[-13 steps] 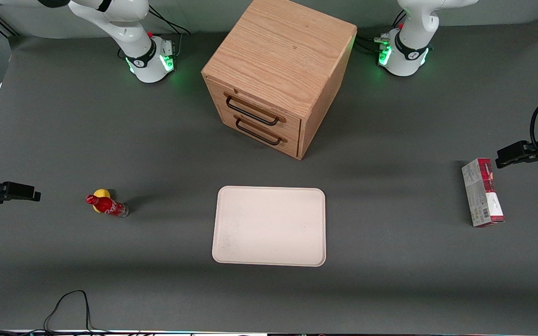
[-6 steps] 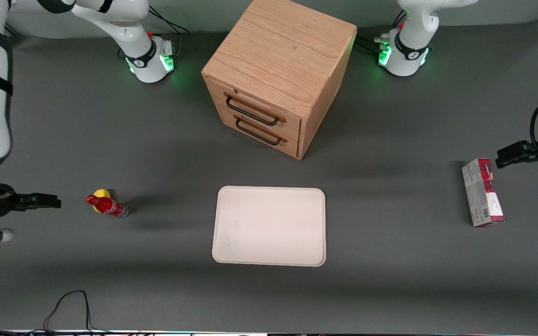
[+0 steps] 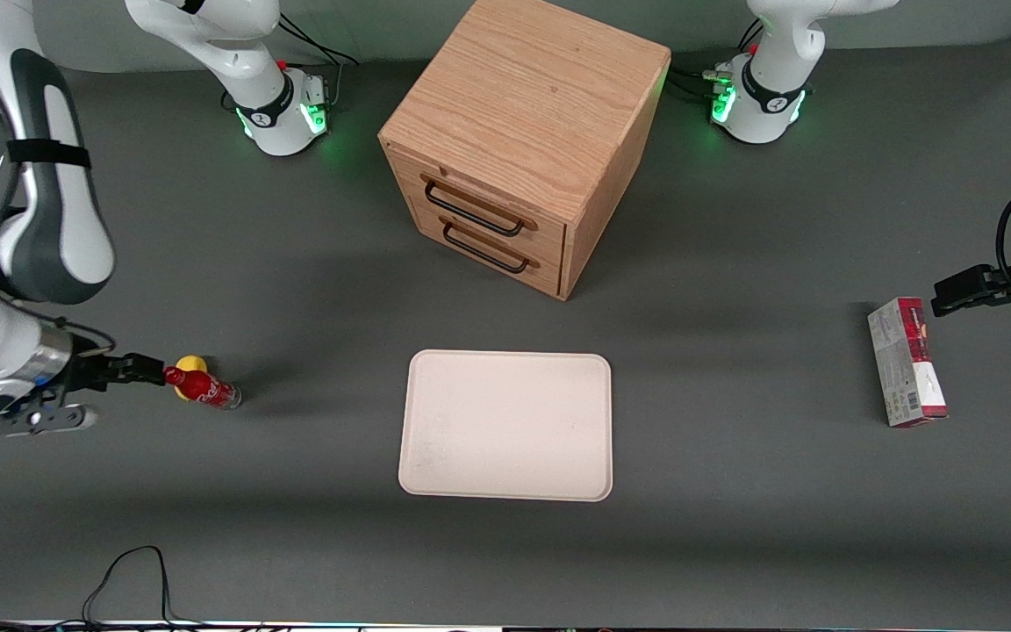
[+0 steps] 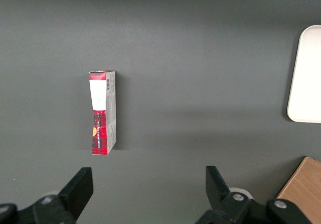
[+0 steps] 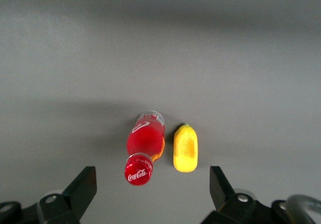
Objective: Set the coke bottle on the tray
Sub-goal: 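Close the right gripper around the bottle's cap end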
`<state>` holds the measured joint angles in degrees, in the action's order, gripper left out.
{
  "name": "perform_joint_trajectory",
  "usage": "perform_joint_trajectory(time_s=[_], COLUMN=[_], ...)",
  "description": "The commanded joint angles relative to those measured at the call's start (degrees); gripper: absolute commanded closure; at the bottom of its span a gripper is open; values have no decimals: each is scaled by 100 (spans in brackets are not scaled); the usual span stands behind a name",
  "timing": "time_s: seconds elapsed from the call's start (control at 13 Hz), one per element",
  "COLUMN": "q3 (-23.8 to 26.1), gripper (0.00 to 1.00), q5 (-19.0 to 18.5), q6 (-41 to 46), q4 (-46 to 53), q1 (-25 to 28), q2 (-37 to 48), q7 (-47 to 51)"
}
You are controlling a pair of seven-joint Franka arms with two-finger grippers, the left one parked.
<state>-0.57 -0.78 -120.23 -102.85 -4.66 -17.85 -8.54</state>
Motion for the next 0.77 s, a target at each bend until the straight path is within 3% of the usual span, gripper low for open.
perform_joint_trajectory(time_s=[0.0,0.69], q3=[-13,-4], gripper=[0,1], q5=[-53,-53], q6=[-527,-1275], q4=[-613,-1149], q1=[53,70], q2=[248,203], q7=[-34,-43])
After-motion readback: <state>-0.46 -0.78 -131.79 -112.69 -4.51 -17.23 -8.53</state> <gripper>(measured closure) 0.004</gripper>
